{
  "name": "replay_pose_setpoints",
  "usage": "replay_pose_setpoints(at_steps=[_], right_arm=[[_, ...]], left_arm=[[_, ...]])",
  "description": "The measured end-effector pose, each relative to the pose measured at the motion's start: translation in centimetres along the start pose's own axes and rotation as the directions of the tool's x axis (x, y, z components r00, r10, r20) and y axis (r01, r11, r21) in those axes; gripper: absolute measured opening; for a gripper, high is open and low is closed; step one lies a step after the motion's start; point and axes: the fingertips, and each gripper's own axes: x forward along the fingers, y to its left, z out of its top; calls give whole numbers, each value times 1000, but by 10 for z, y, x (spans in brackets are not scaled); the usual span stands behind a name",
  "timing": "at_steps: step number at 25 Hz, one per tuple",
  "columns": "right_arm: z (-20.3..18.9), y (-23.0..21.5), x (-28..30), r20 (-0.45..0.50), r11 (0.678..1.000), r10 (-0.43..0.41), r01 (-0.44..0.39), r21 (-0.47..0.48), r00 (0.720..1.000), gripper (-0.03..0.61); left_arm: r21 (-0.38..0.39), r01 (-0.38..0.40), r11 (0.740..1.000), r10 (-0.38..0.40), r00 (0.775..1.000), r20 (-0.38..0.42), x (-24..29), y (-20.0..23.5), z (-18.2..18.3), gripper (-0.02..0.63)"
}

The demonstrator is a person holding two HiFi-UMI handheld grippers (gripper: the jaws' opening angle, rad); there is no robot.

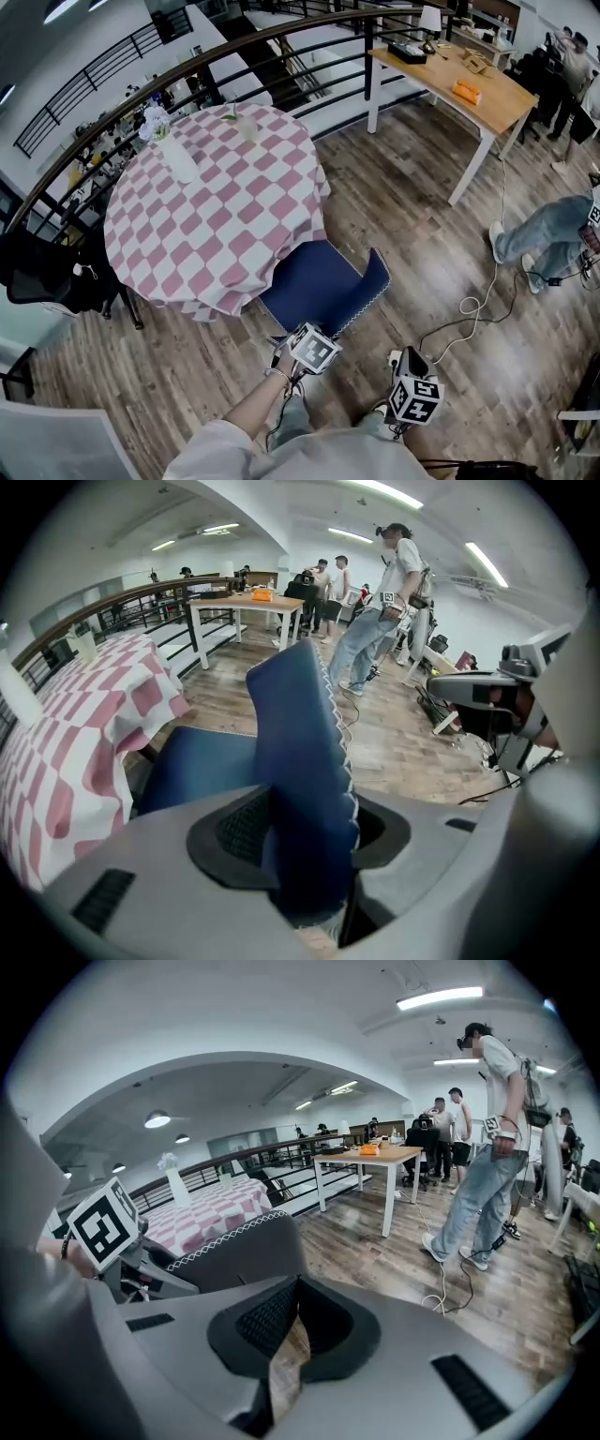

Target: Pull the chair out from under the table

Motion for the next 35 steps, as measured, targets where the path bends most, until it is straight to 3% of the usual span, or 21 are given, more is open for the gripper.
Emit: replay_pose_setpoints(at_steps=[7, 13, 21, 35], right_arm=[[3, 0, -1, 14, 1000, -3, 3, 13, 1000, 17], [6, 1, -8, 41, 1000, 2, -2, 20, 999, 17], [14, -4, -29, 89, 999, -11, 8, 37, 996, 17], [15, 0, -51, 117, 1000, 14, -15, 9, 993, 17]], left_arm=[[-20, 2, 1000, -2, 1000, -4, 2, 2, -3, 175], [45, -5, 999, 6, 1000, -20, 1, -3, -1, 143], [31, -52, 998, 54, 997, -55, 2, -2, -9, 106], [70, -2, 998, 6, 998, -57, 0, -54, -24, 103]])
